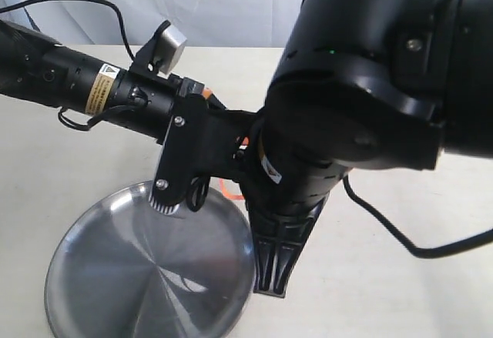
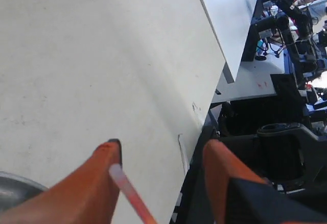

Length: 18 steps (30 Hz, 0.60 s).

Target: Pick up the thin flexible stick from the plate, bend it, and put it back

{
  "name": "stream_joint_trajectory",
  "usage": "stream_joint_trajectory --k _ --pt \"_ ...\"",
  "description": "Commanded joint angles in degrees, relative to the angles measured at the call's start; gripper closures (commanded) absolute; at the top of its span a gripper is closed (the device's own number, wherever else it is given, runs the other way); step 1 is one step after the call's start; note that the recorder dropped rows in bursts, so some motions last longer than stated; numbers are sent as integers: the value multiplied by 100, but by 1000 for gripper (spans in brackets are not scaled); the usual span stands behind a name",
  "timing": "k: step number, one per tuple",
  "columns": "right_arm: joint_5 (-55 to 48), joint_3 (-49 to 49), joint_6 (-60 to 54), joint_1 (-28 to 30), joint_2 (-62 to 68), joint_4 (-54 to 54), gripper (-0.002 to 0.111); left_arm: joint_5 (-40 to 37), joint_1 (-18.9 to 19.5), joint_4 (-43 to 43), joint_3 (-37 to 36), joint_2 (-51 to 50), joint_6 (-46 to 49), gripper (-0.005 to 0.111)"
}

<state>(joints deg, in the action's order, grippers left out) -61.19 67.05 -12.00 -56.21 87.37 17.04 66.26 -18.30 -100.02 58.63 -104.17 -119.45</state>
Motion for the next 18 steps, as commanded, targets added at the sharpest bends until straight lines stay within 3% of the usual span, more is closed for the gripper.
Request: stream_joint_trajectory --k 1,7,12,14,18 --pt "21 8 148 25 -38 -13 108 -43 278 7 14 -20 -31 56" --pt "10 8 169 25 -38 -157 108 14 922 7 14 -20 -31 56" --pt "204 -57 169 25 -38 -616 108 36 1779 7 14 38 -31 60" --pt "705 -304 169 25 -38 -817 108 132 2167 7 14 133 -31 71" --pt "1999 -1102 169 25 -38 -1017 108 371 2748 437 -100 457 6 107"
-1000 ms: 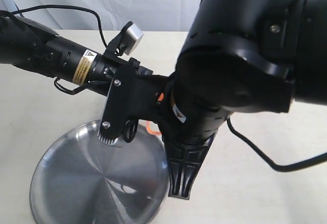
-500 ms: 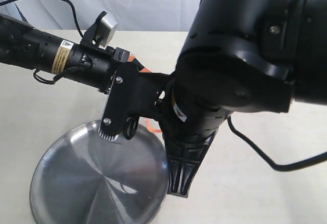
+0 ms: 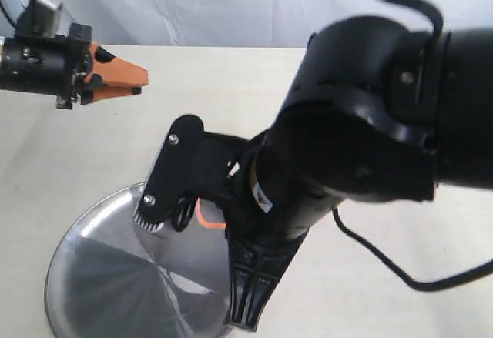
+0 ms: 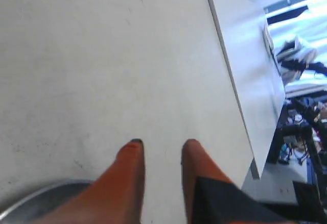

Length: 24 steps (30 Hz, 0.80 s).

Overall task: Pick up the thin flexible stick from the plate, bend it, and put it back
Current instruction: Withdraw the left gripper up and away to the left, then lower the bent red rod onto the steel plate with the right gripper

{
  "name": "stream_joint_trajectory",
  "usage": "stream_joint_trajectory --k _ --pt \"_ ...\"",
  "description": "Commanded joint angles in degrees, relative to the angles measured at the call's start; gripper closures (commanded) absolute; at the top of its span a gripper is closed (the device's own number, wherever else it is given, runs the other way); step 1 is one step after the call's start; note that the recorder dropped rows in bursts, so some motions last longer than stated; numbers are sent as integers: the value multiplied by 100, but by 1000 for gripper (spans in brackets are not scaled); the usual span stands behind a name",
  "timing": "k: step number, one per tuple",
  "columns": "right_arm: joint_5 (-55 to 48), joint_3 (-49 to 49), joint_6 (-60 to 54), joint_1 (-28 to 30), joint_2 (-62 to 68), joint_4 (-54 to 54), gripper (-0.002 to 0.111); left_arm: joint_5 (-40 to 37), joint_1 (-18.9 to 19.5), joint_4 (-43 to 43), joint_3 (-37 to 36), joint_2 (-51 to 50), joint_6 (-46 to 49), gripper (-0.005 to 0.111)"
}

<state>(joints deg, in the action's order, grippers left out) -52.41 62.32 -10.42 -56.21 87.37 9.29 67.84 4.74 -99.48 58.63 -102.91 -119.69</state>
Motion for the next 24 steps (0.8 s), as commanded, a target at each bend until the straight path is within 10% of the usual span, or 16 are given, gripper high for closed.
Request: stream_joint_trajectory --k 1,10,24 --pt "1527 -841 38 25 -25 -275 108 212 520 442 -131 454 81 106" --pt "4247 -1329 319 28 615 -867 109 212 559 -15 -510 1942 160 106" --pt "3966 -944 360 590 1517 -1392 109 212 536 -47 -1588 4163 313 106"
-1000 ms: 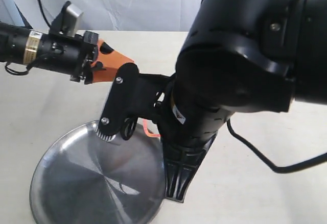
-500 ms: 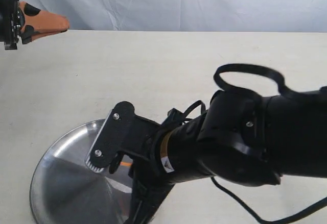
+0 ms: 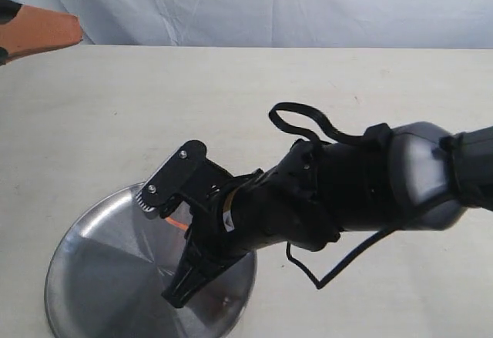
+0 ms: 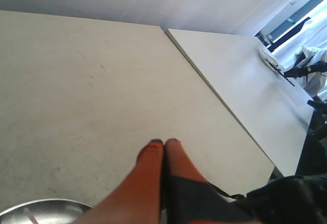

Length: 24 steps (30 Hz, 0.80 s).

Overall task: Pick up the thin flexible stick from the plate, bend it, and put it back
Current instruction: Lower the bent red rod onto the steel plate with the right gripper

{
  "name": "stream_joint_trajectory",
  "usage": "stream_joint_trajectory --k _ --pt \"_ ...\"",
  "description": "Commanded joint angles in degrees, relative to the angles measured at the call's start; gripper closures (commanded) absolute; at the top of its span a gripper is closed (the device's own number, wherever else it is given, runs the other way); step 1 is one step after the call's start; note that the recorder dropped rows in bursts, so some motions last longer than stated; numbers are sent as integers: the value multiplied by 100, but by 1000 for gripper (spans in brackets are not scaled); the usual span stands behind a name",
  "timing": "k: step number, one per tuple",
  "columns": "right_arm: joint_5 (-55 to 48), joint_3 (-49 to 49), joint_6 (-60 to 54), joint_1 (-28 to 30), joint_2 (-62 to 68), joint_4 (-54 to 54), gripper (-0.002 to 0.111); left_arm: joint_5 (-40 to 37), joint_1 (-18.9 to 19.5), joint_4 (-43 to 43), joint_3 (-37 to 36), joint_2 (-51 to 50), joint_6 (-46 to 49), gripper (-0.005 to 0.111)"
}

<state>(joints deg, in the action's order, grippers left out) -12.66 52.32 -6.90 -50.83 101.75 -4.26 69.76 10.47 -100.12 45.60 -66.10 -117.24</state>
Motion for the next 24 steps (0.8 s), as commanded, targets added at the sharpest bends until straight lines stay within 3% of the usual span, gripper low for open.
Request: stream_joint_trajectory --k 1,13,15,20,24 --pt "-8 56 8 51 117 -36 109 20 -36 18 -347 567 68 106" --pt "-42 175 8 51 312 -19 109 20 -36 18 -556 1017 55 106" --pt "-99 265 8 51 312 -19 104 20 -36 18 -556 1017 45 106" --pt "-249 414 8 51 312 -19 75 20 -36 18 -556 1017 45 106" --pt "-262 414 8 51 312 -19 73 20 -36 18 -556 1017 93 106"
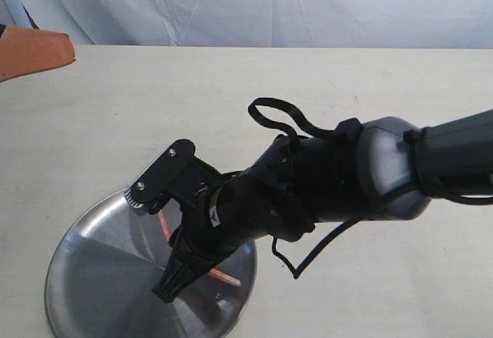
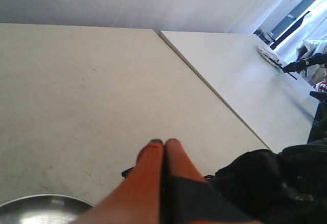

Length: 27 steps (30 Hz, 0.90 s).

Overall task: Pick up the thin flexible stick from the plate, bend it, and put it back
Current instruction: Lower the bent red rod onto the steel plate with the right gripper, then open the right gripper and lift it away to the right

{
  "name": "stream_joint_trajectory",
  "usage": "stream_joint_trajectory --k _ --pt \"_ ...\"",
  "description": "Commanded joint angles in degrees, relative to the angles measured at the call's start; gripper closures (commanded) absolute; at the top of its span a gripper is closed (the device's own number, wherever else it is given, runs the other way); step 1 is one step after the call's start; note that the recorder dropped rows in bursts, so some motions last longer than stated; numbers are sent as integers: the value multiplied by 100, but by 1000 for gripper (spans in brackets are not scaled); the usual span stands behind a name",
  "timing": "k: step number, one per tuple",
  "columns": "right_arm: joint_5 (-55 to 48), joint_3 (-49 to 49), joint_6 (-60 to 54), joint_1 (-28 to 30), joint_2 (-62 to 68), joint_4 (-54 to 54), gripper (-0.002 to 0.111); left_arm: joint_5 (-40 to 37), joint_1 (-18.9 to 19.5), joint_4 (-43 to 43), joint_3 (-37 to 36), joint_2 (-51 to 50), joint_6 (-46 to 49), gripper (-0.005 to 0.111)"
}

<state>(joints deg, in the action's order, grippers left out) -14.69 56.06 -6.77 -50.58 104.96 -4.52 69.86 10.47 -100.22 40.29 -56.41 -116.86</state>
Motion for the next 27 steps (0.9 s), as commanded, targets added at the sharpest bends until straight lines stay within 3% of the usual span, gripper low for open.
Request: stream_joint_trajectory --k 1,2,3,5,7,9,14,20,27 --pt "-155 39 -5 27 -79 6 75 10 -36 28 -25 48 151 106" --pt "-233 39 -5 27 -161 14 80 10 -36 28 -25 72 222 106" --pt "-463 17 -5 27 -410 14 95 10 -36 28 -60 161 396 107" --pt "-193 -213 -5 152 -851 -3 109 -228 -25 28 -350 429 540 107" --pt "456 -554 -5 442 -999 -343 109 -970 -25 28 -778 665 768 107" --pt "66 -627 -39 560 -943 -486 109 -1265 -25 28 -930 678 766 107" --pt "-295 -803 35 592 -2055 -517 109 -1326 -25 28 -937 719 1039 107" --pt "-673 -1275 192 592 -4044 -506 109 -2072 -25 28 -937 1048 1053 107" --pt "-895 -1338 252 592 -5319 -509 109 -1981 -25 28 -937 1035 1018 107"
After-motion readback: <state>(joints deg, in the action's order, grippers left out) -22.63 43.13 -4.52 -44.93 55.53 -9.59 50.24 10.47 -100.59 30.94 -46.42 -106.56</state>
